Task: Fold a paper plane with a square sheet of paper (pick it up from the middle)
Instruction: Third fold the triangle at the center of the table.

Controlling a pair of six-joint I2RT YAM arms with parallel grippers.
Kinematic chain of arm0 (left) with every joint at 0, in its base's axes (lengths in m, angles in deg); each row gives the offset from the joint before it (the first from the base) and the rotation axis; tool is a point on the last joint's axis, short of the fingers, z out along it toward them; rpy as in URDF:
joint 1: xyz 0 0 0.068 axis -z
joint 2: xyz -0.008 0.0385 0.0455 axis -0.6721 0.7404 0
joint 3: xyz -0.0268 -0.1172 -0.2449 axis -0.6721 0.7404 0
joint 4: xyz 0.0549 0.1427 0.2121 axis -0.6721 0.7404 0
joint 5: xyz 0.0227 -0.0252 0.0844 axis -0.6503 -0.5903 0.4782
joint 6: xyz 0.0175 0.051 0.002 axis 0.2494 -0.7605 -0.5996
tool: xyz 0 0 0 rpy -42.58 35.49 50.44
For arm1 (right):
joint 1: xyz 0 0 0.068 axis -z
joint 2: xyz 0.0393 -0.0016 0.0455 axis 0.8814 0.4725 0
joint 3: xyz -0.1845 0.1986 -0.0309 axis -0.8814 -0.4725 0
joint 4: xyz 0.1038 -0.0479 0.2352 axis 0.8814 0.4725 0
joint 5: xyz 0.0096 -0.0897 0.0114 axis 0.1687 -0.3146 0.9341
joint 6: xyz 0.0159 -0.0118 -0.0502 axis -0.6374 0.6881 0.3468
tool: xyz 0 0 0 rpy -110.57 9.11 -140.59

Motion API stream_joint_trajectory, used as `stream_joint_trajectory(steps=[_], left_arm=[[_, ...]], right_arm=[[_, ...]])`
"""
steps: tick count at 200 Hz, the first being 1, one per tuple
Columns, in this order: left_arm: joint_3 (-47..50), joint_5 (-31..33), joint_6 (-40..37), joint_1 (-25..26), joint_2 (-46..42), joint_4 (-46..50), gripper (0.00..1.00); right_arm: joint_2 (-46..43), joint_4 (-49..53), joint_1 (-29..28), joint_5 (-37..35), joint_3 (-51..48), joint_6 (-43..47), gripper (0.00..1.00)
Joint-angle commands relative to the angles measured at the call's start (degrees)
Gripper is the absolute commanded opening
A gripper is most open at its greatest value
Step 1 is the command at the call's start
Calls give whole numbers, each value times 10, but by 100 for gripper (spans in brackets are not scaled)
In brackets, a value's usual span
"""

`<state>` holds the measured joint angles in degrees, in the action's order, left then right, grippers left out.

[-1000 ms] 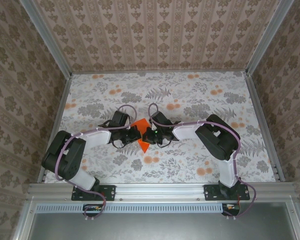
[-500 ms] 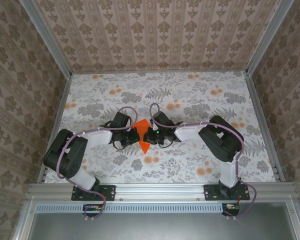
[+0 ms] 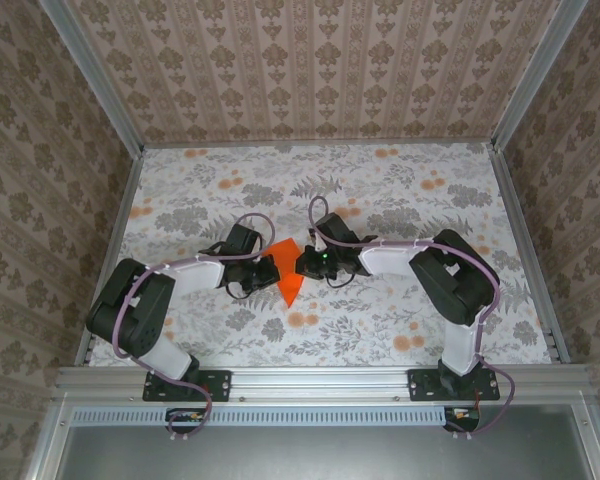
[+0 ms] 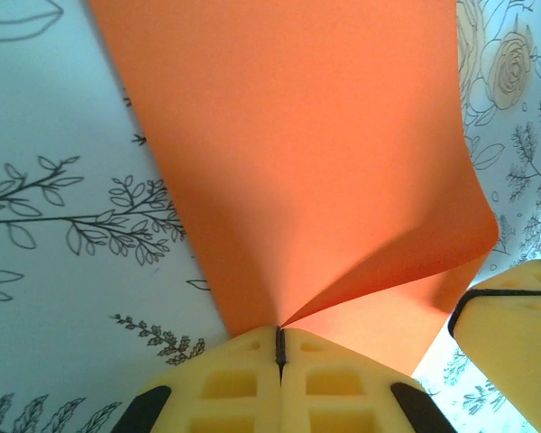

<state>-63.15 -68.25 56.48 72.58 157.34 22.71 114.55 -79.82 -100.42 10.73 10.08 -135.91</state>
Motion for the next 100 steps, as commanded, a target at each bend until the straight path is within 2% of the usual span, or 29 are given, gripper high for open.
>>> stream_joint_trajectory(steps=[1,100], left_arm=[[-1,-11,-10,3,-18,5,0],[-3,-10,-11,3,-21,12,0]], right_arm=[[12,21,-1,16,16,21,8],[47,16,-1,41,26,24,9]])
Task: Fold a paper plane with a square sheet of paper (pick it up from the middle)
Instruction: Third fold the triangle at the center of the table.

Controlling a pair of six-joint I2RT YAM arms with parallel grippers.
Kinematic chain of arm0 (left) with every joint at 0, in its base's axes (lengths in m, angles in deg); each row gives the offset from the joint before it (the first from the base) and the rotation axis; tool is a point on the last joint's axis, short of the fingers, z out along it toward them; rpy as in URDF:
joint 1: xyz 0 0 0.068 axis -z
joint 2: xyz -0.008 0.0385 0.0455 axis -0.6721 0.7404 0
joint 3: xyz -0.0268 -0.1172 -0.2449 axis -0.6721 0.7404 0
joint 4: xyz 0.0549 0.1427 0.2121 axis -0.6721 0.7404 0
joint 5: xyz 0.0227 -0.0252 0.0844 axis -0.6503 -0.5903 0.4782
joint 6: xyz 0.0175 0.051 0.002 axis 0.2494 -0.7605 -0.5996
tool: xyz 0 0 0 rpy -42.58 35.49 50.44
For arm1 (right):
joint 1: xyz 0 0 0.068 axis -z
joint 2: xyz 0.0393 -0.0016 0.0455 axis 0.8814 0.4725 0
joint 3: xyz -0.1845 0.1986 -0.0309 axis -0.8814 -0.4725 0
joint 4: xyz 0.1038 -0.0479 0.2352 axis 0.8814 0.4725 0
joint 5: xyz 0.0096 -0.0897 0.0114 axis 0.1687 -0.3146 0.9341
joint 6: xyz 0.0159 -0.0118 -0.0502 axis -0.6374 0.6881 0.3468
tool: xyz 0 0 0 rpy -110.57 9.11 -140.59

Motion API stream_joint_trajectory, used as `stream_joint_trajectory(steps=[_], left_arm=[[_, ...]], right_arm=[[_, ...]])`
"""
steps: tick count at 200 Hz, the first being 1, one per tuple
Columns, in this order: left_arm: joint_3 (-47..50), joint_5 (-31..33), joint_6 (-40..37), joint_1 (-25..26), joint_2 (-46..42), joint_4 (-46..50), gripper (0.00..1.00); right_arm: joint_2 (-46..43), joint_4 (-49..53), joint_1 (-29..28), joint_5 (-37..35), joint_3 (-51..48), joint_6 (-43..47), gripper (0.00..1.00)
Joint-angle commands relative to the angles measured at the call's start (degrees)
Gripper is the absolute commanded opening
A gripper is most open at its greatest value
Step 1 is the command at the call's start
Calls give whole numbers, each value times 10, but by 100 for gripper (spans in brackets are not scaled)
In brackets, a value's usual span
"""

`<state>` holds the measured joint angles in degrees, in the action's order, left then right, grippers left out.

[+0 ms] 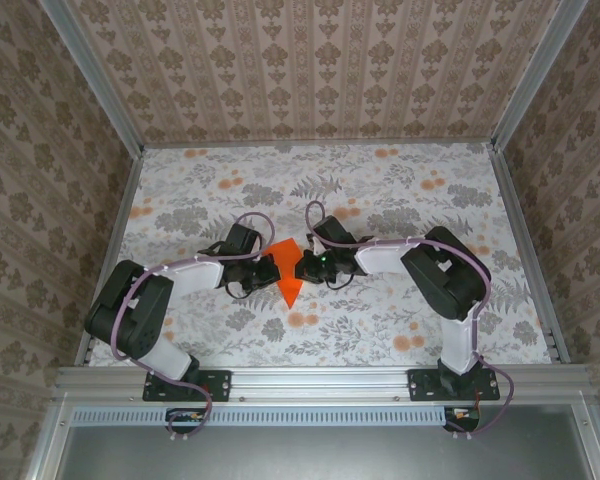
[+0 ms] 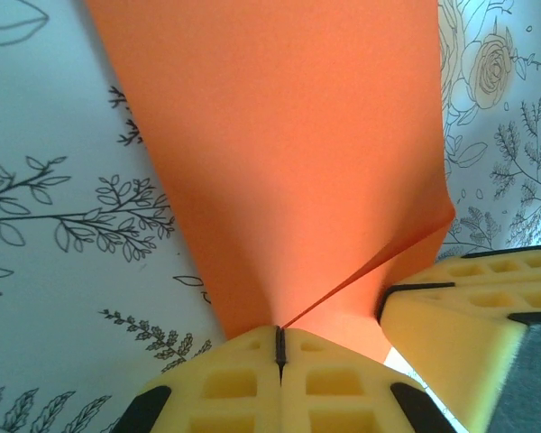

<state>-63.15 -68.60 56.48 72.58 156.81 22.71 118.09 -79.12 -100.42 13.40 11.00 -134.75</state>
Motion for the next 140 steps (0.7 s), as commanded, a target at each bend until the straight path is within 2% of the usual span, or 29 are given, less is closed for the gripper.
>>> stream_joint_trajectory(steps=[1,85,140], left_arm=[[-4,-7,-11,3,-15,12,0],[-6,-5,-10,9,-53,28,2],[-5,16,20,64,-71,30,3]], right_arm=[[12,9,-1,15,17,12,9],[20,19,0,2,17,16,9],[24,31,-2,-11,15,15,9]])
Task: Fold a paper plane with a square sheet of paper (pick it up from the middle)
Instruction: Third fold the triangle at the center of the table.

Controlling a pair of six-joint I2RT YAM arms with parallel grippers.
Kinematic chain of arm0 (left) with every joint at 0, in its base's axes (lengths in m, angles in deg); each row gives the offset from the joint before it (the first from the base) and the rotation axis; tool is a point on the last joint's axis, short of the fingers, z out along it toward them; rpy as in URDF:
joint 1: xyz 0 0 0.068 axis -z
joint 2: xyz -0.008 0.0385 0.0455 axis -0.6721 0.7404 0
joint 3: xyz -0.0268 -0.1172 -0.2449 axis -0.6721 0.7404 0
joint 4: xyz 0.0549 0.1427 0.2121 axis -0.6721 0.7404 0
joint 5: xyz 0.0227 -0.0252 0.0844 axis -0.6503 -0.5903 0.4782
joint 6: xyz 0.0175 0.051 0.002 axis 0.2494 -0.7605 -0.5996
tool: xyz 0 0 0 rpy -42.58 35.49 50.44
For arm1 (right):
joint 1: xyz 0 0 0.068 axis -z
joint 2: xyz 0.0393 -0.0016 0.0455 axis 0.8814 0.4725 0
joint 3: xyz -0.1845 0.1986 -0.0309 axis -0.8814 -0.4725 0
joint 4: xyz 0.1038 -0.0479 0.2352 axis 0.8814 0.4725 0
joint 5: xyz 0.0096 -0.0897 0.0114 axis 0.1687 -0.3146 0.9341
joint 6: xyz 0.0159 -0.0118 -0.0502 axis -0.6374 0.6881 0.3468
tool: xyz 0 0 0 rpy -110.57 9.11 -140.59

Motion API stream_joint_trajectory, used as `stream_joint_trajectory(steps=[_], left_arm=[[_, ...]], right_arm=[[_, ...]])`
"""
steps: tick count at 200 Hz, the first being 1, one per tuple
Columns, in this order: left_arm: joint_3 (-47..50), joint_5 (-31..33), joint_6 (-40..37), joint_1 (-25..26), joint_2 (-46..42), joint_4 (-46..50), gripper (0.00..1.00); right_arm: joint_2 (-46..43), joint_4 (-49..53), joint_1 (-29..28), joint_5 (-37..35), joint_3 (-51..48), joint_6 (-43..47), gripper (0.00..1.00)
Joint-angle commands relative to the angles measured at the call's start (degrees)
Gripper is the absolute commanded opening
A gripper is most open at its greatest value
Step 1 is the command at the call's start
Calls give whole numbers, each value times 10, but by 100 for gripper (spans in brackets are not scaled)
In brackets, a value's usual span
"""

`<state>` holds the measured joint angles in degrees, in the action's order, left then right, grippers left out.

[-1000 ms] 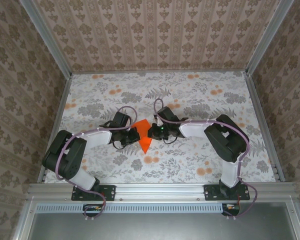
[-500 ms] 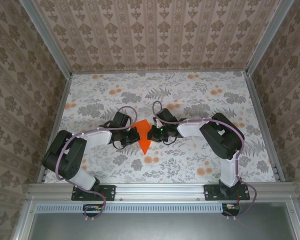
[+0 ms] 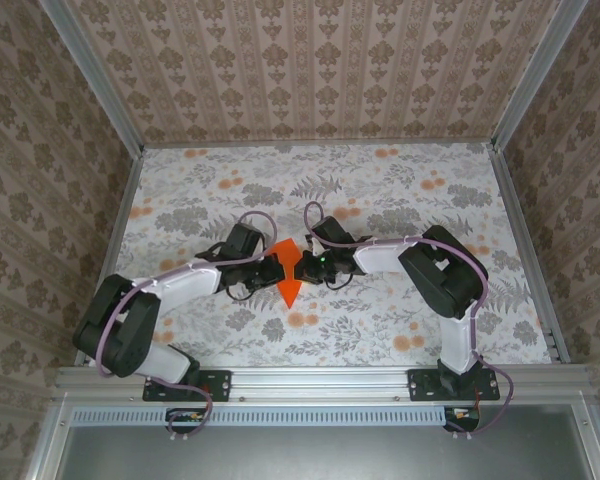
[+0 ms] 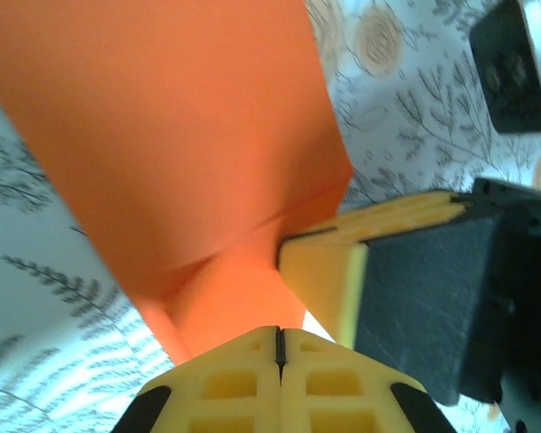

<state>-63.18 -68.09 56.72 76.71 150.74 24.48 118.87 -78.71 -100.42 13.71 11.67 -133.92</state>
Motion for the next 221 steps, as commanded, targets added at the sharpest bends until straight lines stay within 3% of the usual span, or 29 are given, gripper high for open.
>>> stream_joint_trajectory(steps=[1,92,221], left_arm=[[-5,11,18,25,-9,13,3],[28,-1,67,82,45,-44,2],[74,9,91,95,33,-51,2]], right_arm=[[17,27,-2,-14,8,7,9],[17,28,-3,-16,7,3,9],[18,36,-2,-21,7,3,9]])
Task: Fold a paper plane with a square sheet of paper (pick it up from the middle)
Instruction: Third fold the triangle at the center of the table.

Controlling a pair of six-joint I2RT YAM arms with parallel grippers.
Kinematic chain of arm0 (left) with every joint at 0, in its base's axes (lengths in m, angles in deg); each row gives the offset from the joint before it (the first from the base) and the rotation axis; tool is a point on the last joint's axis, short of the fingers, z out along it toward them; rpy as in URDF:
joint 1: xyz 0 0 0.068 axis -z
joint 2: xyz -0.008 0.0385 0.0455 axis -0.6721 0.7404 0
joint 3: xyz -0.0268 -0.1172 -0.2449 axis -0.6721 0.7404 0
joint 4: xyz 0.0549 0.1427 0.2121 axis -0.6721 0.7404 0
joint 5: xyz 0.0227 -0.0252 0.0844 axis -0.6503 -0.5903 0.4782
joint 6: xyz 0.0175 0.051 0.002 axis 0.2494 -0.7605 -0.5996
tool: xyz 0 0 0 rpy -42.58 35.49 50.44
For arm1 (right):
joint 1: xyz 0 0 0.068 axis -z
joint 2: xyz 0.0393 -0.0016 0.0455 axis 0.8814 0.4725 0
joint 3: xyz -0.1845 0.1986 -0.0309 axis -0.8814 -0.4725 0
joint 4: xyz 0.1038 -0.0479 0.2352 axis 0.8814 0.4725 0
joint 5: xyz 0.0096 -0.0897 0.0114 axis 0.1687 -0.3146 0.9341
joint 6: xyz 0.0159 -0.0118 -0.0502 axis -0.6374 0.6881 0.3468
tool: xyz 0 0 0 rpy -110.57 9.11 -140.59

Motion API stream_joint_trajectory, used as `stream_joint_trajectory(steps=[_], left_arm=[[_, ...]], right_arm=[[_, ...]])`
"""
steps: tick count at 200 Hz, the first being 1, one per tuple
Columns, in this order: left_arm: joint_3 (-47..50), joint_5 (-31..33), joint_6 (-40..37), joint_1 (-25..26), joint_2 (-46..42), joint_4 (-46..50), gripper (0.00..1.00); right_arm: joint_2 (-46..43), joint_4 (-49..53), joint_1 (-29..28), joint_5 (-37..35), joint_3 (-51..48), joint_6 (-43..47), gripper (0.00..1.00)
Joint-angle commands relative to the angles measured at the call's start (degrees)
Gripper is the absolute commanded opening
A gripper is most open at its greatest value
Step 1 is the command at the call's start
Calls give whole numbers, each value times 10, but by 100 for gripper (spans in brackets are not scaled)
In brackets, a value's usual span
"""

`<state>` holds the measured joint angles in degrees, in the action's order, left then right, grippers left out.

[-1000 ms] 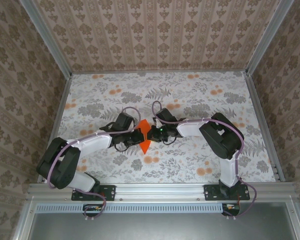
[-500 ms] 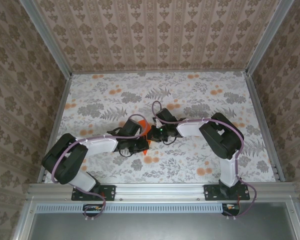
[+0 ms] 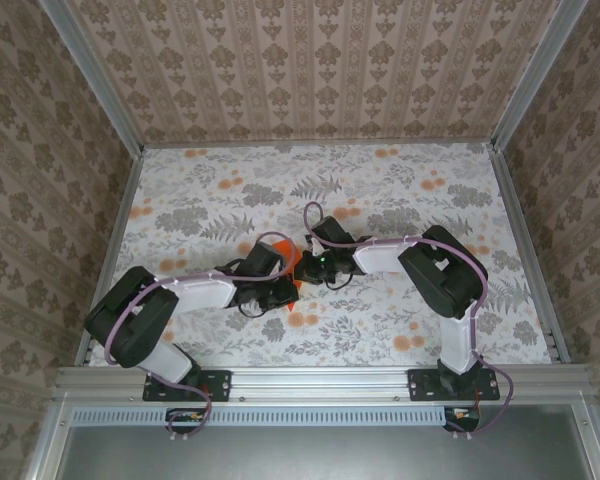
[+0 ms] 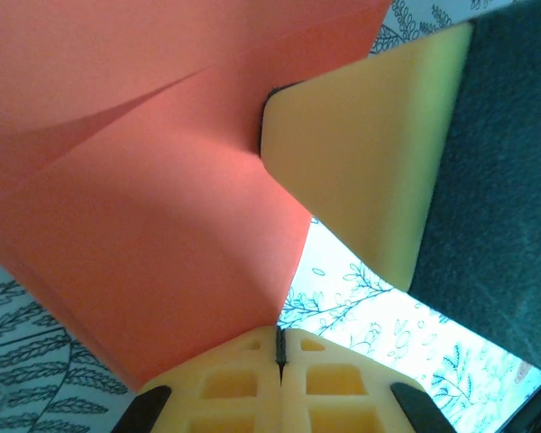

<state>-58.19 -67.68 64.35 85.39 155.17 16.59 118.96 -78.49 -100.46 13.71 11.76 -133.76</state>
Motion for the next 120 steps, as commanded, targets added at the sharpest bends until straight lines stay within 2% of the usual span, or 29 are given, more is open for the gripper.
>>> stream_joint_trajectory(steps=[1,120], left_arm=[[25,5,16,9,-12,27,2],[69,12,21,31,-72,63,2]], right_arm=[[18,34,-2,-21,6,2,9],[21,47,-2,-30,11,0,9]])
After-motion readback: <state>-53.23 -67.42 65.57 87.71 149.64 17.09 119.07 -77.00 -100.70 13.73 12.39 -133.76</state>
